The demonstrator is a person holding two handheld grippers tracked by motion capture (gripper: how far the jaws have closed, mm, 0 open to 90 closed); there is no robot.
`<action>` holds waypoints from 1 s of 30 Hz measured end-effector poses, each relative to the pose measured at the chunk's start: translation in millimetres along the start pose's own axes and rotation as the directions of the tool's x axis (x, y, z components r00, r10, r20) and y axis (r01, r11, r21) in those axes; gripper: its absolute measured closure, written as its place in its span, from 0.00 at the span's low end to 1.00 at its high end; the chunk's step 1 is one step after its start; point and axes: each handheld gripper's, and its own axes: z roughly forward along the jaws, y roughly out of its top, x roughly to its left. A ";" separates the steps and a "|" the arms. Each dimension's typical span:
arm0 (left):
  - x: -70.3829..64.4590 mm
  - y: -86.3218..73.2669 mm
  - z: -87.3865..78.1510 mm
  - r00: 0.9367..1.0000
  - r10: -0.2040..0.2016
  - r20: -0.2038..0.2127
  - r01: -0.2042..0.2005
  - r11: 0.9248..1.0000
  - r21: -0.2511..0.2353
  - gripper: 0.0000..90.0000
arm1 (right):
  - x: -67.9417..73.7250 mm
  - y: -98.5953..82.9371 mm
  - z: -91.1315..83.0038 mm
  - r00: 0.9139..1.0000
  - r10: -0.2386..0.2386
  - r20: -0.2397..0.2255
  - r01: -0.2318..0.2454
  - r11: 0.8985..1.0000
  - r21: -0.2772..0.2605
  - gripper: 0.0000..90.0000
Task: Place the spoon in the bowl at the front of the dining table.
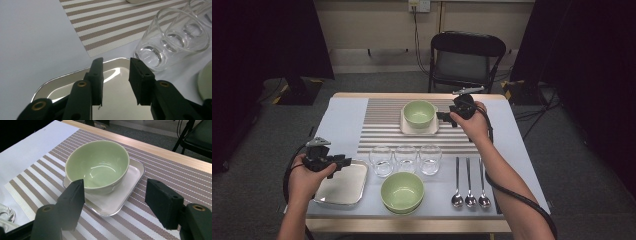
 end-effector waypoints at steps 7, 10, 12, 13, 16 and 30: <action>-8.1 5.9 -6.4 1.000 0.011 0.008 -0.010 0.999 -0.047 0.79 | -1.3 1.1 -6.0 1.000 -0.013 0.003 0.013 1.000 -0.009 0.36; -11.4 8.8 -9.9 1.000 0.003 0.012 -0.003 0.998 -0.057 0.81 | -1.9 1.7 -8.6 1.000 -0.017 0.003 0.017 1.000 -0.012 0.35; -13.8 10.8 -11.8 1.000 0.004 0.015 -0.004 0.998 -0.059 0.82 | -2.2 1.6 -10.4 1.000 -0.015 0.004 0.015 1.000 -0.012 0.36; -15.2 11.7 -12.1 1.000 0.002 0.018 -0.001 0.998 -0.063 0.83 | -2.1 1.5 -10.9 1.000 -0.013 0.005 0.013 1.000 -0.011 0.36; -19.8 14.5 -14.0 1.000 0.010 0.024 -0.008 0.998 -0.063 0.85 | -1.9 0.7 -12.8 1.000 -0.014 -0.001 0.014 1.000 -0.011 0.35; -34.6 22.6 -15.9 0.994 -0.023 0.105 0.028 0.999 -0.046 0.94 | 3.3 -1.9 -22.7 1.000 -0.030 -0.010 0.030 0.999 -0.014 0.35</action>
